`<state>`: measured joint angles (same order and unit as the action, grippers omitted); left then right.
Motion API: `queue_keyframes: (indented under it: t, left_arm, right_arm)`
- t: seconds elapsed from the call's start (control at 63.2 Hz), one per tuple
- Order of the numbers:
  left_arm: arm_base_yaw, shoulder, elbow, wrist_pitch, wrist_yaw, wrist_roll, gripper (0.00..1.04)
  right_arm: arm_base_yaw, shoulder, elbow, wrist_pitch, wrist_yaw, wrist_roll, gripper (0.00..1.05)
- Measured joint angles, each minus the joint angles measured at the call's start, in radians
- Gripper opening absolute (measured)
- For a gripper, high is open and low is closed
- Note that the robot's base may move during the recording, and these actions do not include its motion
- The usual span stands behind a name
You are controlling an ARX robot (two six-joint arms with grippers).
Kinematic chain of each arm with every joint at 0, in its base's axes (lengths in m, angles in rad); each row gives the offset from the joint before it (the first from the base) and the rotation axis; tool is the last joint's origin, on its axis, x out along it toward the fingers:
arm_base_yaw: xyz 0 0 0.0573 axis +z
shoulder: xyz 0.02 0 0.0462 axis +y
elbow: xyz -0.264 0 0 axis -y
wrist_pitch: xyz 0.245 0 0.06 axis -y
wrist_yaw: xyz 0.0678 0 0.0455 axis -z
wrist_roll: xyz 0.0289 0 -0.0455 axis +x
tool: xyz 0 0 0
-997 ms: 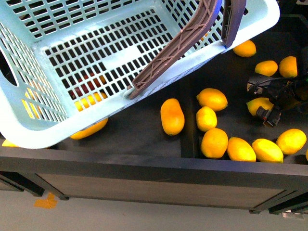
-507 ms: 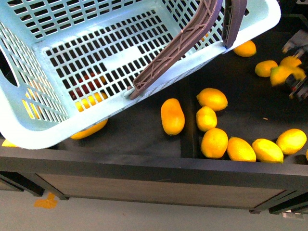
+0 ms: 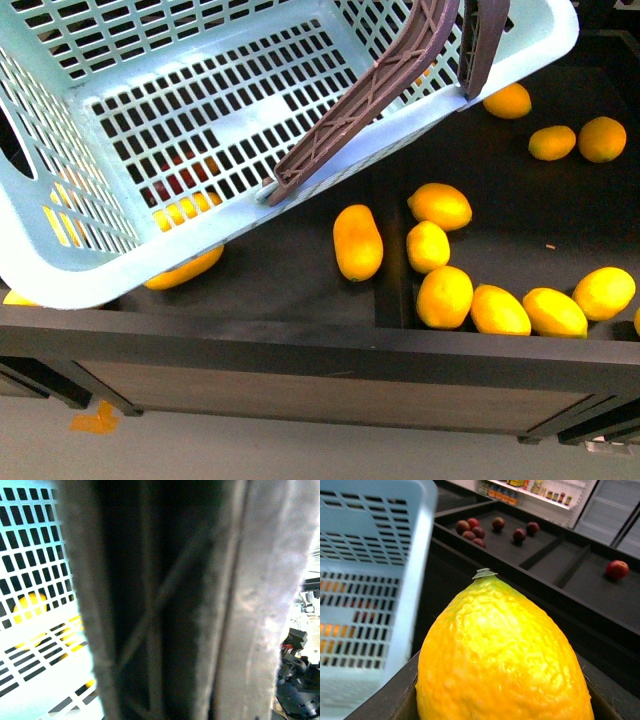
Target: Pick lemon and mango into basket
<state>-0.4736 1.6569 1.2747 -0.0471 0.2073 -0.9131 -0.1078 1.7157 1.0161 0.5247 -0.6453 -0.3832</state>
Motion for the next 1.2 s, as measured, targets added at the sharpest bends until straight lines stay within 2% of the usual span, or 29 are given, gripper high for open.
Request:
queue_keyframes:
  t: [0.127,0.301,0.57,0.617,0.744,0.997,1.203]
  left_arm:
    - [0.0,0.0,0.0,0.0,0.002,0.0,0.15]
    - [0.0,0.0,0.0,0.0,-0.001,0.001,0.15]
    - [0.0,0.0,0.0,0.0,0.001,0.001,0.15]
    - [0.0,0.0,0.0,0.0,0.002,0.0,0.15]
    - [0.0,0.0,0.0,0.0,0.001,0.0,0.15]
    - [0.001,0.001,0.0,0.0,-0.005,-0.002,0.15]
    - [0.0,0.001,0.0,0.0,0.003,0.003,0.15]
  right_arm:
    - [0.174,0.018,0.019,0.001,0.105,0.055,0.61]
    - [0.316,0.08,0.085,-0.015,0.236,0.097,0.61]
    - [0.426,0.126,0.152,-0.043,0.319,0.128,0.61]
    - [0.442,0.137,0.157,-0.048,0.349,0.132,0.7]
    - [0.446,0.148,0.15,-0.014,0.468,0.181,0.97]
    - [0.357,0.021,-0.018,0.074,0.711,0.336,0.96]
    - [0.34,-0.024,-0.046,0.087,0.731,0.37,0.96]
